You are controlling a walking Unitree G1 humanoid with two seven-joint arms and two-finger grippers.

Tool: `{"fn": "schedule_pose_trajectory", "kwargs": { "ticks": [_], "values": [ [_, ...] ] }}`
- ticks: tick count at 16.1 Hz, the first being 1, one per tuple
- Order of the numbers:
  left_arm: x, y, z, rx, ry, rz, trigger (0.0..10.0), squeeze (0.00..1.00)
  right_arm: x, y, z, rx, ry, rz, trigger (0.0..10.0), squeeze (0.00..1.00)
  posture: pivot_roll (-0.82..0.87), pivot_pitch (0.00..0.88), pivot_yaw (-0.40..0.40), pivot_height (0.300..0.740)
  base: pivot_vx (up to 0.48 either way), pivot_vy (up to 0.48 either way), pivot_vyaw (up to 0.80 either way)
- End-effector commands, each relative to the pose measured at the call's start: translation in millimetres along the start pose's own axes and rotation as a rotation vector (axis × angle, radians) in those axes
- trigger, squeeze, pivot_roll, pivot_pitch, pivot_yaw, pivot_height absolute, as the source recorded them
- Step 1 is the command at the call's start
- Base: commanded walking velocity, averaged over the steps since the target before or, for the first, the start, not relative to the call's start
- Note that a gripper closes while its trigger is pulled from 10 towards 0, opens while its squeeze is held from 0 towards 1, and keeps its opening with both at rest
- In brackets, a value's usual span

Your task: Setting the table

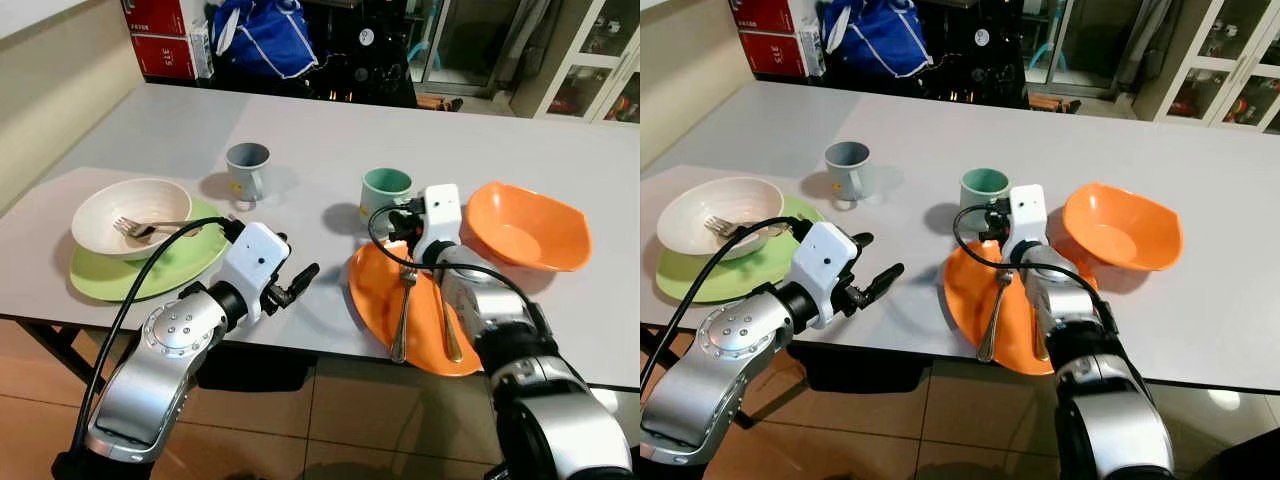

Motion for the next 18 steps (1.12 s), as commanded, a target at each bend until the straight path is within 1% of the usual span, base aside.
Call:
{"fn": "schedule_pose_trajectory", "kwargs": {
  "ticks": [1,5,6,8,11,16,18],
  "values": [
    [-1.4,-3.7,3,0.015,0.001,-0.018,10.0,0.00,1.4,-4.0,2,0.006,-0.006,-0.019,10.0,0.00,-0.03,0.000,-0.031,0.740,0.000,0.000,0.00],
    [-1.4,-5.0,2,0.014,0.006,-0.025,10.0,0.00,4.8,-0.7,-4,0.066,0.007,-0.026,10.0,0.00,-0.02,0.000,-0.031,0.740,0.000,0.000,0.00],
    [-1.3,-4.6,3,0.014,0.006,-0.023,10.0,0.00,6.3,1.6,-2,0.091,0.000,-0.023,10.0,1.00,-0.02,0.000,-0.032,0.740,0.000,0.000,0.00],
    [-0.7,-3.8,3,0.014,0.005,-0.020,10.0,0.00,8.3,5.2,0,0.119,-0.013,-0.012,10.0,1.00,-0.02,0.000,-0.035,0.740,0.000,0.000,0.00],
    [-0.6,-3.0,3,0.014,0.005,-0.014,10.0,0.00,9.8,8.7,1,0.136,-0.020,0.005,10.0,1.00,-0.02,0.000,-0.039,0.740,0.000,0.000,0.00],
    [1.3,-0.1,2,0.014,0.004,0.000,10.0,0.00,10.3,8.4,2,0.105,-0.030,0.009,10.0,1.00,-0.02,0.000,-0.044,0.740,0.000,0.000,0.00],
    [1.9,0.0,2,0.015,0.002,0.004,10.0,0.00,9.5,5.7,4,0.111,-0.051,-0.005,10.0,1.00,-0.02,0.000,-0.045,0.740,0.000,0.000,0.00]
  ]
}}
Point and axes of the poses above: a point about 5 cm out from each wrist's last joint towards the gripper, its own x axis pointing out of the wrist towards the gripper, its own z axis along the axis of the wrist's last joint, y = z × x, the point moved 5 cm from there along x, pointing out of the wrist towards the gripper, and after that the axes turned 5 degrees about -x, right-handed, at the moved point
